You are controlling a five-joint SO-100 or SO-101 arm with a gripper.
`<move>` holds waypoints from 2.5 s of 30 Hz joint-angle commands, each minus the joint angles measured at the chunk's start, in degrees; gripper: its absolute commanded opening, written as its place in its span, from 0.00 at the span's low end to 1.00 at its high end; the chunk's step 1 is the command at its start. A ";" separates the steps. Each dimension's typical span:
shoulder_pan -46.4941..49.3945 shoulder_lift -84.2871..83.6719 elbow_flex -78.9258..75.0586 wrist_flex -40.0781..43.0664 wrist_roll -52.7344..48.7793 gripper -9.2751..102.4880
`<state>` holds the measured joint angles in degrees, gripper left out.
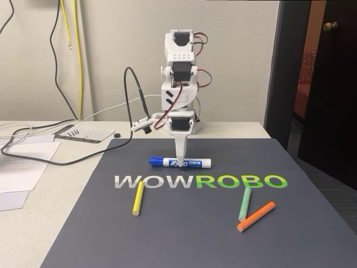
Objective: Pick up the blue marker.
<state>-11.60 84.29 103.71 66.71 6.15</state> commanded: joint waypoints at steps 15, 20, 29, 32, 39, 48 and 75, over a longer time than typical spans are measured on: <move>-0.97 -3.08 -2.81 1.41 1.23 0.29; -1.49 -3.16 -2.90 1.41 0.88 0.23; -1.93 -2.64 -3.34 0.44 0.09 0.12; -2.02 -1.58 -3.60 0.18 -0.35 0.12; -2.64 4.13 -3.69 -1.23 -0.09 0.12; -3.60 12.48 -3.69 -4.31 -0.79 0.12; -1.41 29.27 -8.00 -29.36 2.99 0.12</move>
<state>-14.15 110.74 101.34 35.77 8.96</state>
